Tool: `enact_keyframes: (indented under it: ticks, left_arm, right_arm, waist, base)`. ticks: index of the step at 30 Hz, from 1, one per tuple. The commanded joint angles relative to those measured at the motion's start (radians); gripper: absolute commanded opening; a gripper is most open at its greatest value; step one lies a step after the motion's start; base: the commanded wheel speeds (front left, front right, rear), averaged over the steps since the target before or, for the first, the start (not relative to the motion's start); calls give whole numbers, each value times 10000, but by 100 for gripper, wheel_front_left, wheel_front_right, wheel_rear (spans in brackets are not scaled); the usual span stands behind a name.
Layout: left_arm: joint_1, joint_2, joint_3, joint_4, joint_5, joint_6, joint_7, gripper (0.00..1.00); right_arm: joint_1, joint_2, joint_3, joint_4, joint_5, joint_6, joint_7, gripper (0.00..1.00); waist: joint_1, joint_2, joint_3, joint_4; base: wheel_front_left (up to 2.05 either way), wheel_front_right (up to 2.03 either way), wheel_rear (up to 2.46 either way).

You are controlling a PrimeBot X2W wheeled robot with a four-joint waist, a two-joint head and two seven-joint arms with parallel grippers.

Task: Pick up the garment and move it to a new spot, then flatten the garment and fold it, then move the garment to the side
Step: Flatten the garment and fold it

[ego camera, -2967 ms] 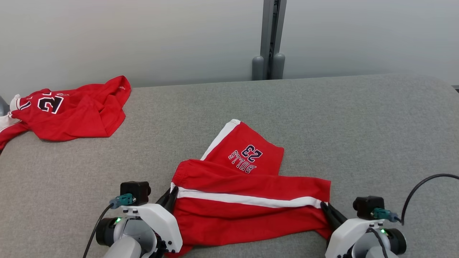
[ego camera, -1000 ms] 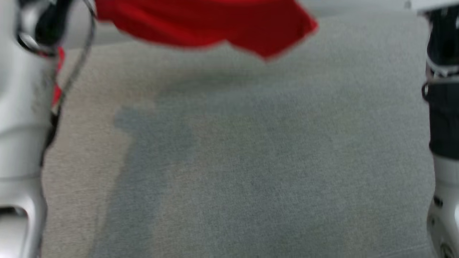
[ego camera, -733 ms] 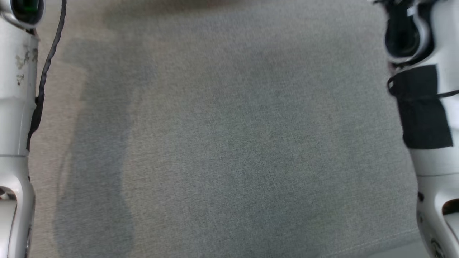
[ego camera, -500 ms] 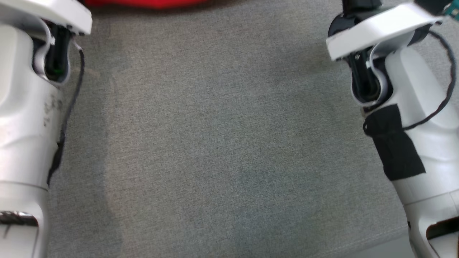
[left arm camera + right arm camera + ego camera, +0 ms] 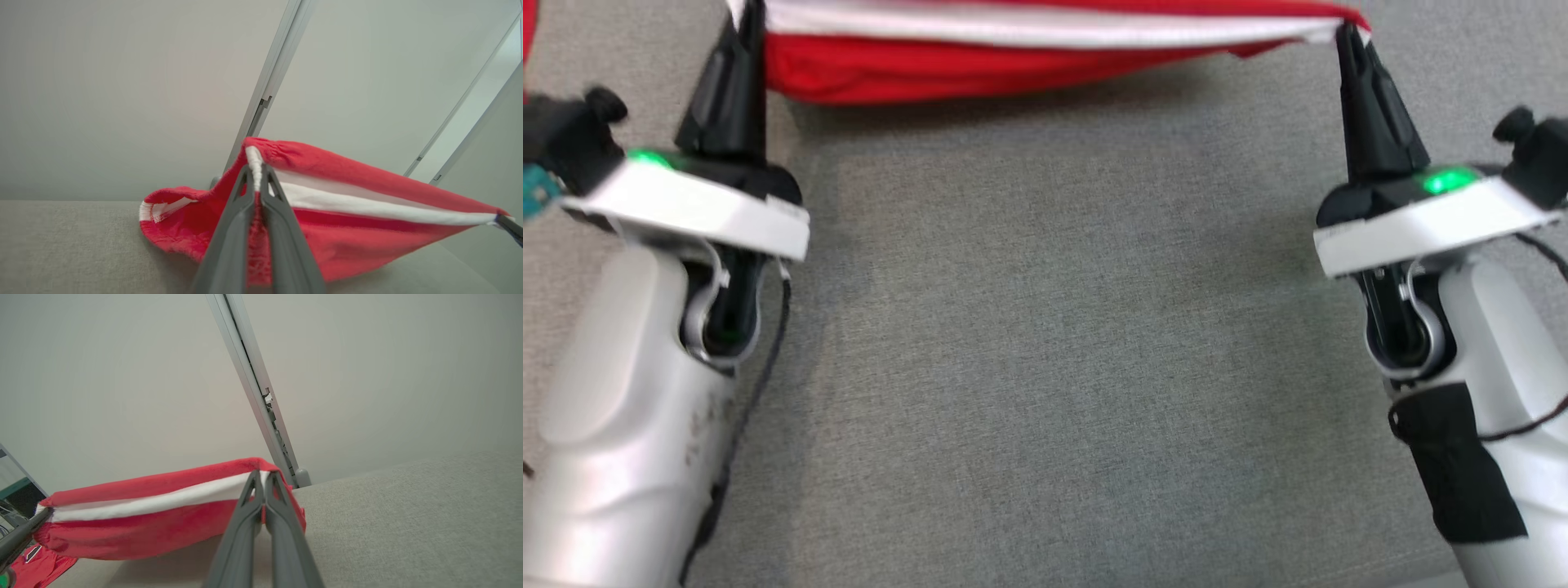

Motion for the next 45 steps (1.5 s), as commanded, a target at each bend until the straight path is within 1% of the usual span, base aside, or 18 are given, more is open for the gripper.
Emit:
enact_keyframes:
  ticks: [1, 7, 8, 16, 20, 24, 29, 32, 36, 41, 45]
  left_arm:
    - [546, -95, 192, -411, 170, 1, -43, 0]
    - [2699, -586, 615, -1846, 667, 0, -44, 0]
    - [2699, -586, 615, -1846, 667, 0, -44, 0]
    - [5793, -1518, 1338, -3312, 992, 3, -46, 0]
    - [7201, -1857, 1592, -4006, 1031, 8, -47, 0]
    - [8372, -2015, 1612, -4648, 1096, 8, -47, 0]
    - [9472, -2091, 1434, -5123, 986, 10, -49, 0]
    - [9809, -2098, 1139, -5195, 780, 98, -47, 0]
    - [9836, -2105, 758, -5014, 609, 263, -46, 0]
    - [9375, -2103, 249, -4359, 502, 435, -35, 0]
    - [8695, -2103, -85, -3672, 404, 623, -34, 0]
  right_arm:
    - [476, -120, -127, -268, -75, 2, -49, 0]
    - [2349, -234, -500, -1302, -134, 2, -50, 0]
    - [2349, -234, -500, -1302, -134, 2, -50, 0]
    - [5364, -230, -1131, -2611, -265, 0, -52, 0]
    - [6740, -173, -1374, -3301, -412, -1, -21, 0]
    - [7865, -65, -1674, -4144, -542, -3, 284, 0]
    - [8919, 93, -2122, -5239, -782, -1, 815, 0]
    - [9239, 210, -2316, -5666, -885, -1, 1169, 0]
    - [9233, 348, -2525, -5691, -814, -1, 1575, 0]
    - [8583, 380, -2684, -5017, -701, 0, 1991, 0]
    - [7697, 169, -2778, -4205, -780, 0, 2148, 0]
  waist:
    - [-1, 0, -264, 113]
    - [-1, 0, -1122, 290]
    - [-1, 0, -1122, 290]
    - [-1, 0, -2796, 458]
    - [-1, 0, -3540, 438]
    - [-1, 0, -4035, 428]
    - [-1, 0, -4374, 544]
    - [-1, 0, -4453, 711]
    - [-1, 0, -4444, 1043]
    - [-1, 0, -4260, 1520]
    - [-1, 0, -4002, 1943]
  base:
    - [0, 0, 0]
    - [0, 0, 0]
    - [0, 0, 0]
    - [0, 0, 0]
    - [0, 0, 0]
    - [0, 0, 0]
    - [0, 0, 0]
    - [0, 0, 0]
    - [0, 0, 0]
    - [0, 0, 0]
    - [0, 0, 0]
